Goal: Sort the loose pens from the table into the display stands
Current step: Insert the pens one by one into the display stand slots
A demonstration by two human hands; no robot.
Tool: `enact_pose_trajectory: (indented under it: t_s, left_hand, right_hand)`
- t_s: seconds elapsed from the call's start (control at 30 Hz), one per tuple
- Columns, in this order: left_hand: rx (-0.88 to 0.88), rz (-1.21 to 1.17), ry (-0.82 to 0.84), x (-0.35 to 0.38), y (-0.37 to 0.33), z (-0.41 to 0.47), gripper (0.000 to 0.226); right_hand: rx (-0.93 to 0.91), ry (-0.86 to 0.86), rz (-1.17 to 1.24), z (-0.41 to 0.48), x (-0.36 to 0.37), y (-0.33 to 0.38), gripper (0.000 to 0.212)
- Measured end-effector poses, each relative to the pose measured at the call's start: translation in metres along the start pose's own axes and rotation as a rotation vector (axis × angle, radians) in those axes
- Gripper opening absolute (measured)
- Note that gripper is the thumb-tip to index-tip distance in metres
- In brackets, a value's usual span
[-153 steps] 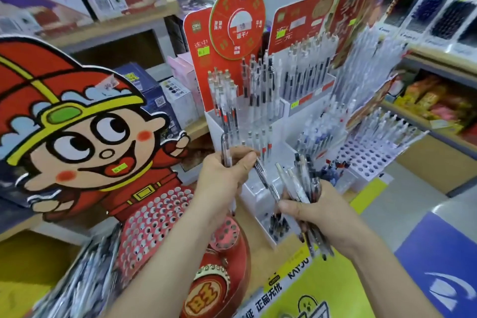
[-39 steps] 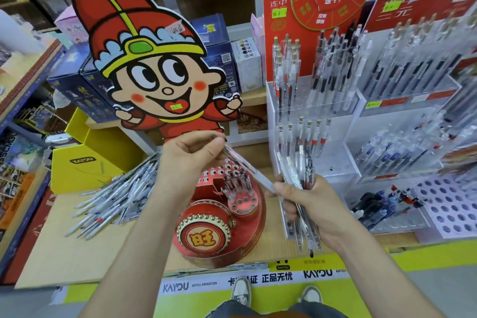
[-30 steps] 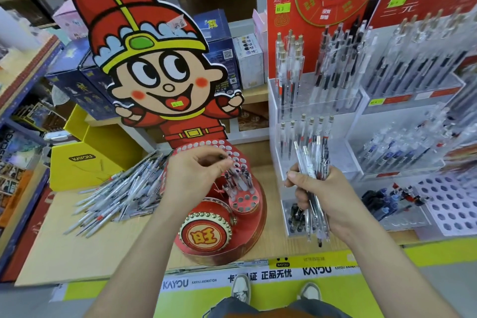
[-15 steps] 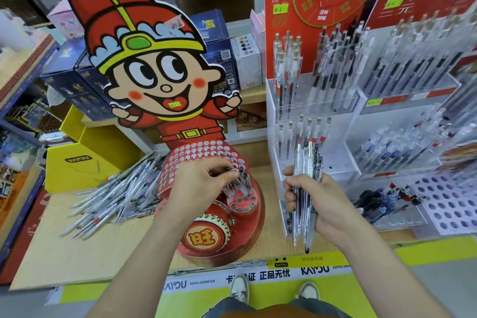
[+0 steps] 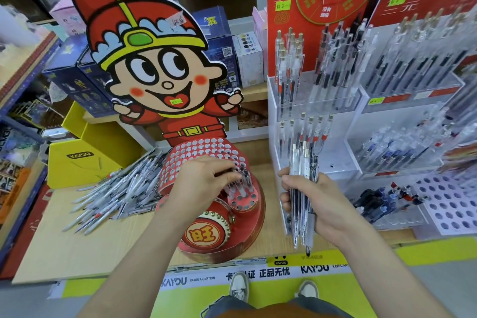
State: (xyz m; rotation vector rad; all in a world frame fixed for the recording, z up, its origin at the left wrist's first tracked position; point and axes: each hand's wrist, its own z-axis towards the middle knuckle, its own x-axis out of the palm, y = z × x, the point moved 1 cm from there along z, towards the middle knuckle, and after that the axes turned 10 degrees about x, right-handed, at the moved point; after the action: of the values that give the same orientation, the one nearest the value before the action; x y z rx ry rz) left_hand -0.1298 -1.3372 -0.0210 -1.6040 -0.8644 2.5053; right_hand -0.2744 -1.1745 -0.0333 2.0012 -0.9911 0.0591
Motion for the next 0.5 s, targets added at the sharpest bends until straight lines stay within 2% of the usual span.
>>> enact_pose_trajectory:
  t_s: [0.23, 0.4, 0.5]
  left_hand:
    - [0.022, -0.009, 0.036, 0.011, 0.001, 0.008, 0.007]
    - [0.265, 0.272, 0.068, 0.011, 0.007, 0.014, 0.004]
    - [0.428, 0.359, 0.115, 0.016, 0.000, 0.014, 0.021]
  right_hand:
    - [0.005, 0.052, -0.014, -0.002, 0.003, -0.001, 0.017]
    - [0.036, 0.077, 0.118, -0.003, 0.004, -0.003, 0.030]
    - [0.048, 0.111, 0.166, -0.004, 0.005, -0.003, 0.025]
